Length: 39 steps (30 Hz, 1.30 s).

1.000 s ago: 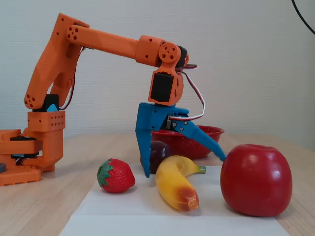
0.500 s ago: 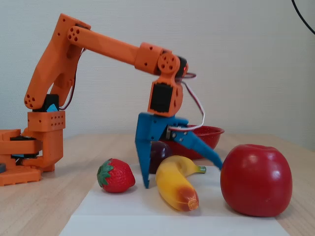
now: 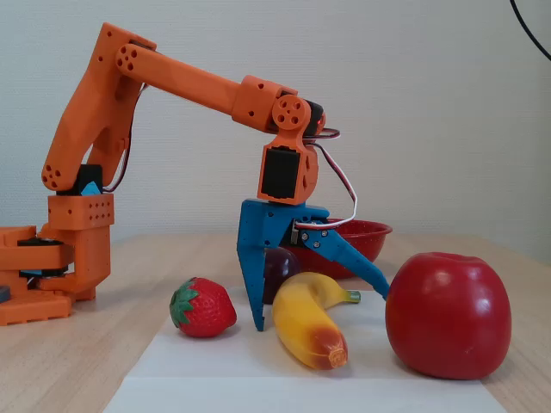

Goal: Grasp the banana and put it in the red bowl

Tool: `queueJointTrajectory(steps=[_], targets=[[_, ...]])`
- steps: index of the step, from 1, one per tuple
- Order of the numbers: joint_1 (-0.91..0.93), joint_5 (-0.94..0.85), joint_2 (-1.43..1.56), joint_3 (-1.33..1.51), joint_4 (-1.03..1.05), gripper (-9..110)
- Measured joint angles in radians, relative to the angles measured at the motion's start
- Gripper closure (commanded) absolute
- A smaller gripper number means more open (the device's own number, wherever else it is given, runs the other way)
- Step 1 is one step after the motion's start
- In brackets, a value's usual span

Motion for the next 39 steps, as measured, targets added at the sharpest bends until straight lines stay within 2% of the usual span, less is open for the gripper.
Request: queueJointTrajectory(steps=[5,18,20,30,36,39], targets=[[0.000,0.000,0.000,0.000,0.000,44],[0.002,-0.020,0.000,-0.005,-0.012,71],[0.002,-0.026,0.000,-0.005,-0.031,72],[0.006,-0.029,0.000,-0.020,-0.034,101],[0.006,-0.034,0.000,-0.034,-0.026,101],[0.006,-0.032,-0.023,-0.092,0.058,101]])
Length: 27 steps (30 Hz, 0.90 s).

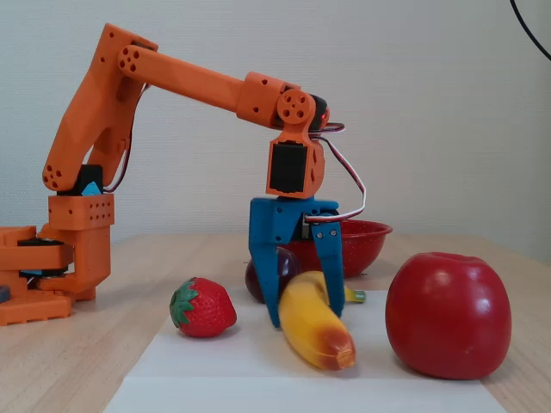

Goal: Grasp the banana and put it in the red bowl

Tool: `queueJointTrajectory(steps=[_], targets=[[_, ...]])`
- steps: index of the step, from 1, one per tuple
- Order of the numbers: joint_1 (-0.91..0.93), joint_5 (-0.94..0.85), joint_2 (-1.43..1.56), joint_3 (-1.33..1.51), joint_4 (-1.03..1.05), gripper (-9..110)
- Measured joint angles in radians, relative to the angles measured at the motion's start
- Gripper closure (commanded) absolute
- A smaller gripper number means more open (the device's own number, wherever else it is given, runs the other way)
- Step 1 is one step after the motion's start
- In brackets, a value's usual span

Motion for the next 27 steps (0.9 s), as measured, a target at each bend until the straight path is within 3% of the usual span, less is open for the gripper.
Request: queueJointTrajectory(steps=[13,27], targets=[[0.000,-0.052,-0.017,-0.416,0.411,101],[0.118,-0.109,-0.015,-0.528,0.425,101]])
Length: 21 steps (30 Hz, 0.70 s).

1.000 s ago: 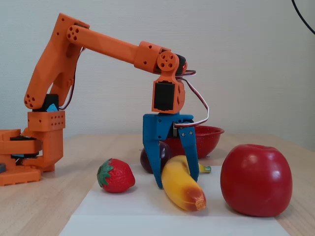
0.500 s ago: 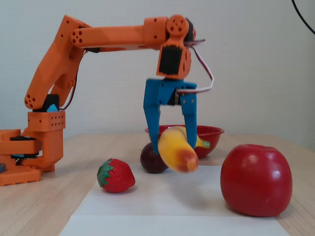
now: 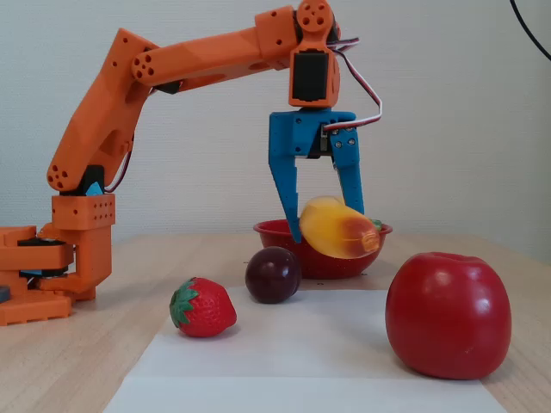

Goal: Grasp the banana and put it in the red bowl

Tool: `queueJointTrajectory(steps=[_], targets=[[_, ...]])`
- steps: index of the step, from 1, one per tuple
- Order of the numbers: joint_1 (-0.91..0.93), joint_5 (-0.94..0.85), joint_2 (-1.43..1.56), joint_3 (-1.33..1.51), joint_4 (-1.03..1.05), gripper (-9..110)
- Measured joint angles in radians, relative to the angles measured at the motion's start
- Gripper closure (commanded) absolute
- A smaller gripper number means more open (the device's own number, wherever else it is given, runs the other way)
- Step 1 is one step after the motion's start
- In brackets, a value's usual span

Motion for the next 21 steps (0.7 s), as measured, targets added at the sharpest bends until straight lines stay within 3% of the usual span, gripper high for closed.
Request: queueJointTrajectory(steps=[21], targets=[[0.376,-0.123,0.150,-0.084,0.000,101]])
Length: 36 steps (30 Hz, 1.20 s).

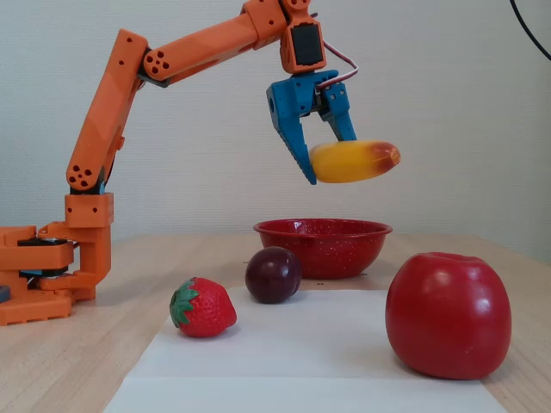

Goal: Grasp the banana and put it in the red bowl

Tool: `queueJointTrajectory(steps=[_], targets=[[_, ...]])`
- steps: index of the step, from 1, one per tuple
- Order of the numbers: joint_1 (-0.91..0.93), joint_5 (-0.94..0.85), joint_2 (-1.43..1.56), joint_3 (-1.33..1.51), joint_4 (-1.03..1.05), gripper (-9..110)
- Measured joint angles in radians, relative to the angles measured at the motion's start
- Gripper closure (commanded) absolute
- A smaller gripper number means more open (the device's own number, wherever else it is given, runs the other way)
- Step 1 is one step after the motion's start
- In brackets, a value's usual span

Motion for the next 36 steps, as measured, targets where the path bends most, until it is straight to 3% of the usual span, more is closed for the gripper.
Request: queueJointTrajectory(steps=[16,21,23,26,28,32,36], targets=[[0.334,-0.147,0.023,0.003,-0.002,101],[0.391,-0.155,0.035,0.155,-0.051,101],[0.391,-0.153,0.035,0.218,-0.120,91],[0.385,-0.156,0.035,0.304,-0.215,64],[0.387,-0.158,0.035,0.356,-0.252,56],[0.390,-0.130,0.035,0.371,-0.276,51],[0.387,-0.130,0.035,0.368,-0.273,54]])
